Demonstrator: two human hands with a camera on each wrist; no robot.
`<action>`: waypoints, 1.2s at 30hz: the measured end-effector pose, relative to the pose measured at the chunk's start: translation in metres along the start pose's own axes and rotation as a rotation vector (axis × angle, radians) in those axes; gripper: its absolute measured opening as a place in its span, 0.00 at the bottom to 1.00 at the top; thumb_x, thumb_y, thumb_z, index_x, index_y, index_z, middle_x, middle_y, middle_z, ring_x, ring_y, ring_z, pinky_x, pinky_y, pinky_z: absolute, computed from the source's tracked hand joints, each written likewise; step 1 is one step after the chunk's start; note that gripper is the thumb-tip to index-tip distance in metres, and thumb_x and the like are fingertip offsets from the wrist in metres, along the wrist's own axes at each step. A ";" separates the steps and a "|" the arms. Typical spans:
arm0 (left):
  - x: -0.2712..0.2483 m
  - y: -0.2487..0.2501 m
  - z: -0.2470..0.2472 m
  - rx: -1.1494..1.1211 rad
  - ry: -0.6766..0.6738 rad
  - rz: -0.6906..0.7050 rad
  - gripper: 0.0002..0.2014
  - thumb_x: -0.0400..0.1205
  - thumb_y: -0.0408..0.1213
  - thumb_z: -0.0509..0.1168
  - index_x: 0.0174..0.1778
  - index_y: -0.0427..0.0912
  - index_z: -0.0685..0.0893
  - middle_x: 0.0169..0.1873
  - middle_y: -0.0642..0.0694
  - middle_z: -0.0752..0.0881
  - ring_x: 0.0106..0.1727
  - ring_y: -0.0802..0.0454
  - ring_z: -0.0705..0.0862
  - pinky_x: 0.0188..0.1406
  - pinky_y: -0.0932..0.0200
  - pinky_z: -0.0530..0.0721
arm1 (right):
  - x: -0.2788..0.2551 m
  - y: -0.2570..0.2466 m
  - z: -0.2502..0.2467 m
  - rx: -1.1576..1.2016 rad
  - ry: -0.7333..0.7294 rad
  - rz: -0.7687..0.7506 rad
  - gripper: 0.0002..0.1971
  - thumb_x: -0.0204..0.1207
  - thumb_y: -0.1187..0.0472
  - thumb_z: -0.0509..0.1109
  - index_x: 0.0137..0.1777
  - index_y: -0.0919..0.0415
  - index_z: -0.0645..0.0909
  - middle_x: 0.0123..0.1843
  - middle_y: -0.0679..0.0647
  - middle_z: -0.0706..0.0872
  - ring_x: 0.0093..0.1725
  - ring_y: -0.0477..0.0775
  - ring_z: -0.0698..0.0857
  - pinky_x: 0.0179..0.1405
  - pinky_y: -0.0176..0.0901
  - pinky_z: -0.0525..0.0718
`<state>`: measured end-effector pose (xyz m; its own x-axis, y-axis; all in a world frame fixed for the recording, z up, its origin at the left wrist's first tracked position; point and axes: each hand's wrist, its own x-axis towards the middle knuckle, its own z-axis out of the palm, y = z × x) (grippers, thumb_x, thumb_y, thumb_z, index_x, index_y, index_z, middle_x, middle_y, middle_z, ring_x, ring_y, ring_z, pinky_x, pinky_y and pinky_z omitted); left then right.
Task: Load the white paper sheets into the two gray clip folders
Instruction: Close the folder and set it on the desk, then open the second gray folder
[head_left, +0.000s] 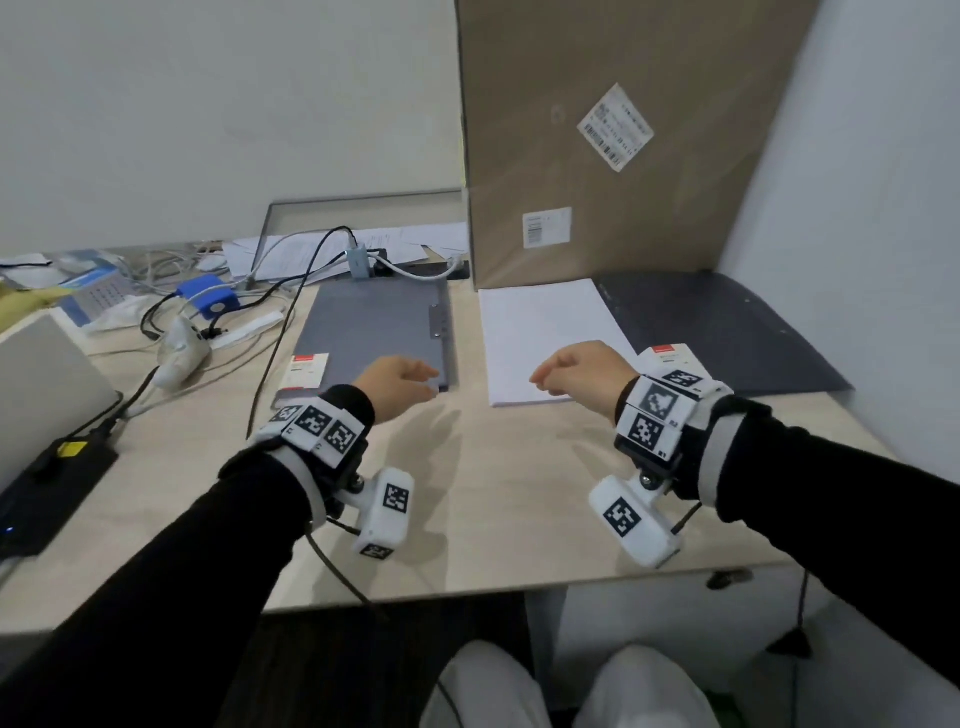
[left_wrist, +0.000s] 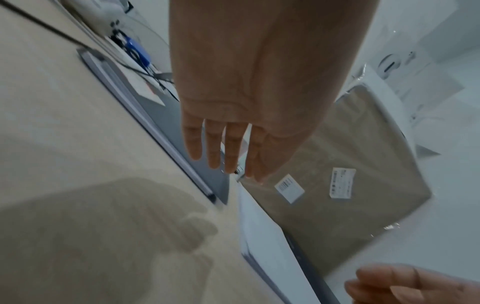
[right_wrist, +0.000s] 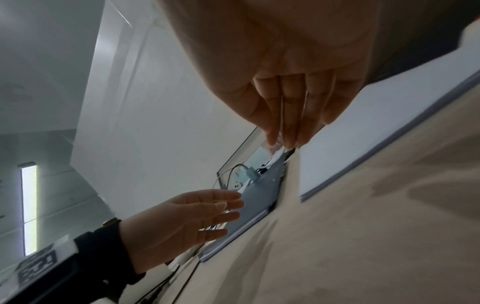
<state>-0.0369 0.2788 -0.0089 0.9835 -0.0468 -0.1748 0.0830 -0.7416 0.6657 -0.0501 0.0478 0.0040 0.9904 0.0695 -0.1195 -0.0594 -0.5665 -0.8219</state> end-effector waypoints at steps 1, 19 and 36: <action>-0.003 0.007 0.009 -0.008 -0.016 0.009 0.18 0.80 0.32 0.65 0.67 0.37 0.80 0.67 0.40 0.82 0.67 0.44 0.80 0.59 0.62 0.73 | -0.006 0.011 -0.010 -0.006 0.020 0.017 0.11 0.73 0.69 0.65 0.38 0.58 0.88 0.48 0.58 0.90 0.53 0.55 0.87 0.58 0.42 0.83; 0.033 0.137 0.140 -0.107 -0.140 0.109 0.21 0.77 0.35 0.68 0.67 0.40 0.78 0.66 0.41 0.81 0.65 0.44 0.81 0.69 0.49 0.78 | -0.029 0.151 -0.167 -0.138 0.233 0.444 0.20 0.79 0.67 0.63 0.70 0.67 0.77 0.72 0.63 0.78 0.69 0.61 0.79 0.50 0.42 0.80; 0.100 0.225 0.238 0.617 -0.228 0.367 0.31 0.83 0.51 0.57 0.81 0.51 0.56 0.81 0.38 0.57 0.79 0.27 0.59 0.79 0.39 0.60 | -0.006 0.194 -0.197 0.278 0.356 0.475 0.16 0.79 0.63 0.66 0.62 0.71 0.79 0.42 0.56 0.81 0.42 0.54 0.81 0.41 0.44 0.79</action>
<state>0.0415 -0.0519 -0.0488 0.8674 -0.4511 -0.2100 -0.4150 -0.8887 0.1950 -0.0433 -0.2245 -0.0451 0.8264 -0.4390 -0.3525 -0.4834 -0.2323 -0.8440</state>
